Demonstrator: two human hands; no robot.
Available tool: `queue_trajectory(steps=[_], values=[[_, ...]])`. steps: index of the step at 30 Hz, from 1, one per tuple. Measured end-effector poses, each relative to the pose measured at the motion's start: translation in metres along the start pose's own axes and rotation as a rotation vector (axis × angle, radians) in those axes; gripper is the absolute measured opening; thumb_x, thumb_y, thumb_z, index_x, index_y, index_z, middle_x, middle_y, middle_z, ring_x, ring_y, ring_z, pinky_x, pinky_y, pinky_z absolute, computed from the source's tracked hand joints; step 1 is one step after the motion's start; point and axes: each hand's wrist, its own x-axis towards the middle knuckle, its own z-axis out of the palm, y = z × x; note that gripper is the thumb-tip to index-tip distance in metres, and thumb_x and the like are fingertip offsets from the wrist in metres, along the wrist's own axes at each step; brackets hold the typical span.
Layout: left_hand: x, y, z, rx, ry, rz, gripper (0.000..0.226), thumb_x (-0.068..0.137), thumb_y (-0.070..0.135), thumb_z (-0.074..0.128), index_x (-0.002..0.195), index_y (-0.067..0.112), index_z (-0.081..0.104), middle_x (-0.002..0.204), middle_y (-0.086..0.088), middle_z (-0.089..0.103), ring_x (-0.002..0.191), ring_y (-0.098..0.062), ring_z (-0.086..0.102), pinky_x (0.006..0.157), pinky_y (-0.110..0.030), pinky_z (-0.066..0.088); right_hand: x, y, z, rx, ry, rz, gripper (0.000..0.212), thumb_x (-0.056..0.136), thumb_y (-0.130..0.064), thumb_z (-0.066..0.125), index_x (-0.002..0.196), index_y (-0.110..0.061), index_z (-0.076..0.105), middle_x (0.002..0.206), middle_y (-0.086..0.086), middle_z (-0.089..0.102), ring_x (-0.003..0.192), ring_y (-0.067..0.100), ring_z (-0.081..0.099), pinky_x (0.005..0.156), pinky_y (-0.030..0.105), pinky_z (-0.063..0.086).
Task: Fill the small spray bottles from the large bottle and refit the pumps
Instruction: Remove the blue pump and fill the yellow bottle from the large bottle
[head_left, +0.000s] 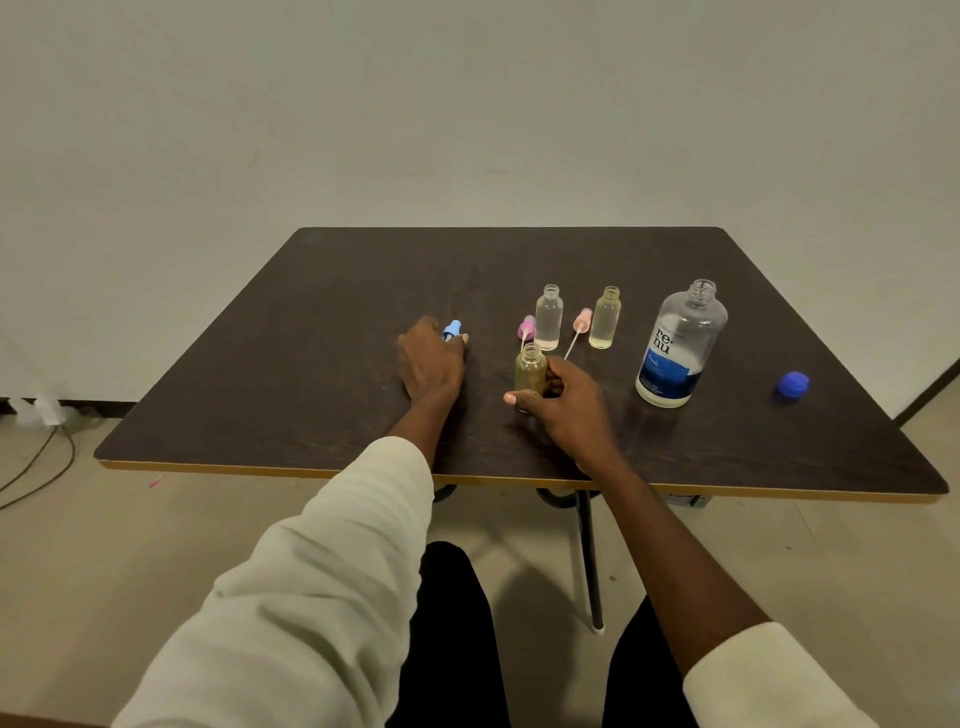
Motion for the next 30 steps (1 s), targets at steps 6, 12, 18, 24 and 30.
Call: queue_trajectory(steps=[6, 12, 18, 24, 30], values=[[-0.0025, -0.0011, -0.0022, -0.043, -0.016, -0.009, 0.030, 0.089, 0.034, 0.073, 0.104, 0.010, 0.064, 0.099, -0.007, 0.065, 0.091, -0.021, 0.062, 0.069, -0.028, 0.048, -0.0008, -0.0008, -0.0006, 0.005, 0.001, 0.011, 0.037, 0.073, -0.033, 0.082, 0.105, -0.022, 0.066, 0.098, -0.007, 0.068, 0.091, 0.007, 0.062, 0.077, 0.023, 0.051], [-0.0038, -0.0024, -0.0048, -0.122, -0.017, -0.031, 0.030, 0.087, 0.036, 0.075, 0.101, 0.013, 0.061, 0.101, -0.008, 0.065, 0.092, -0.020, 0.062, 0.074, -0.032, 0.054, 0.0002, -0.0009, -0.0003, 0.020, 0.008, 0.028, 0.041, 0.071, -0.034, 0.083, 0.106, -0.021, 0.066, 0.097, -0.007, 0.069, 0.090, 0.007, 0.064, 0.078, 0.026, 0.054], [-0.0061, -0.0015, -0.0049, -0.127, -0.029, -0.021, 0.039, 0.088, 0.030, 0.074, 0.117, 0.008, 0.062, 0.115, -0.010, 0.063, 0.103, -0.023, 0.060, 0.089, -0.038, 0.055, -0.0013, -0.0018, -0.0018, 0.017, 0.000, 0.028, 0.040, 0.069, -0.035, 0.084, 0.102, -0.026, 0.064, 0.098, -0.007, 0.068, 0.091, 0.009, 0.064, 0.080, 0.031, 0.055], [-0.0061, -0.0012, -0.0056, -0.128, -0.022, -0.032, 0.040, 0.089, 0.028, 0.074, 0.121, 0.008, 0.061, 0.119, -0.011, 0.063, 0.104, -0.023, 0.061, 0.089, -0.036, 0.055, -0.0009, 0.0026, -0.0006, 0.003, 0.000, 0.031, 0.046, 0.068, -0.037, 0.084, 0.108, -0.025, 0.064, 0.101, -0.008, 0.068, 0.094, 0.009, 0.063, 0.083, 0.033, 0.055], [-0.0050, -0.0037, -0.0059, -0.120, -0.002, -0.031, 0.040, 0.089, 0.026, 0.074, 0.121, 0.007, 0.062, 0.119, -0.010, 0.064, 0.107, -0.023, 0.060, 0.090, -0.037, 0.055, -0.0013, 0.0007, -0.0003, 0.005, 0.006, 0.013, 0.040, 0.069, -0.034, 0.084, 0.103, -0.022, 0.065, 0.097, -0.006, 0.069, 0.091, 0.009, 0.064, 0.079, 0.028, 0.054]])
